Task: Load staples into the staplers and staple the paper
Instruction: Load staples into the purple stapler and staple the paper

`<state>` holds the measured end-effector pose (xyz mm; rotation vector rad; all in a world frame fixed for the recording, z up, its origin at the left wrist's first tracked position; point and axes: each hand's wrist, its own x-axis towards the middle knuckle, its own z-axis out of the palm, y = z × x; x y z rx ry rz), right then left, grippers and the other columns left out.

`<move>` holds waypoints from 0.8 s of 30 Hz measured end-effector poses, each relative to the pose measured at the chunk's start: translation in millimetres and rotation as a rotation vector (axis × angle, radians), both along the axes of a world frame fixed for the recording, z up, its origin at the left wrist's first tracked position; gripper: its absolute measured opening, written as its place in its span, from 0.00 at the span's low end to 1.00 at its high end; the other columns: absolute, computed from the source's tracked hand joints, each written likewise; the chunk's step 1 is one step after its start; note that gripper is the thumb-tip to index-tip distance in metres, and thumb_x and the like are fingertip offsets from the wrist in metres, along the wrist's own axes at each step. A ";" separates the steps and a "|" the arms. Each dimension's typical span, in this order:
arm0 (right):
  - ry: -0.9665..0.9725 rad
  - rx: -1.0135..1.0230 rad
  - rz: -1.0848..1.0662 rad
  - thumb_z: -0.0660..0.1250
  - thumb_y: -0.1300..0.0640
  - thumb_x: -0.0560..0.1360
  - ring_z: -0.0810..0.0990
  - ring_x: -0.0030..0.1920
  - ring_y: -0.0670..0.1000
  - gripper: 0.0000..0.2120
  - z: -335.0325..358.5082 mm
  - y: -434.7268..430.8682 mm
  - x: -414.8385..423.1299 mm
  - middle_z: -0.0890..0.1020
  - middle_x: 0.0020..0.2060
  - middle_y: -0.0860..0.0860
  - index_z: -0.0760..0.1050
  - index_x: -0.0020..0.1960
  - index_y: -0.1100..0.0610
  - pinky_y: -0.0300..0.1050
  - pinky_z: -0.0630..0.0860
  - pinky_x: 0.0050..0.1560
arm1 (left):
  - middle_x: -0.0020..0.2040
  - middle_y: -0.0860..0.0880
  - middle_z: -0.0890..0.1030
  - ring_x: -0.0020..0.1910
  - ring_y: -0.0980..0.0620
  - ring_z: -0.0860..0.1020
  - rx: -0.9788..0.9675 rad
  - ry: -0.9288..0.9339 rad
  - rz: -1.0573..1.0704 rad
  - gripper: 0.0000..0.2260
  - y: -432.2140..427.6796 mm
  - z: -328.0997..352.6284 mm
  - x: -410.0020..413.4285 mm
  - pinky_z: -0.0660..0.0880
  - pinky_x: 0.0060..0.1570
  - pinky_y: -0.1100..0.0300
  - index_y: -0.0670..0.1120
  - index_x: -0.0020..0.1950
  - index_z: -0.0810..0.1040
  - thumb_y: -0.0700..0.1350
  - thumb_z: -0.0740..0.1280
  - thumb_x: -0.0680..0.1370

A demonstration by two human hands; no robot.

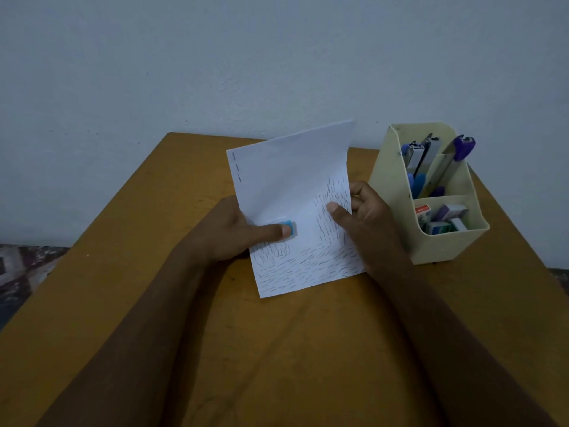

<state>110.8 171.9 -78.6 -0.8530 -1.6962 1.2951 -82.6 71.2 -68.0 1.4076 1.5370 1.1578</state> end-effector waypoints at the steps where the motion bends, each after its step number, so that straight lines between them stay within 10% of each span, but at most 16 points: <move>1: -0.002 0.000 -0.004 0.65 0.61 0.76 0.83 0.50 0.48 0.08 -0.2 0.2 -0.2 0.82 0.52 0.52 0.72 0.55 0.56 0.43 0.81 0.49 | 0.50 0.53 0.83 0.49 0.53 0.83 0.014 0.004 0.007 0.18 -0.2 0.1 0.9 0.81 0.43 0.57 0.51 0.56 0.75 0.50 0.76 0.69; 24: -0.005 -0.013 -0.042 0.64 0.59 0.77 0.82 0.52 0.47 0.07 -1.0 2.8 1.4 0.82 0.52 0.49 0.71 0.55 0.54 0.44 0.80 0.50 | 0.44 0.55 0.85 0.42 0.55 0.84 -0.069 0.070 -0.031 0.13 -0.7 7.9 1.8 0.80 0.38 0.62 0.48 0.49 0.79 0.52 0.73 0.69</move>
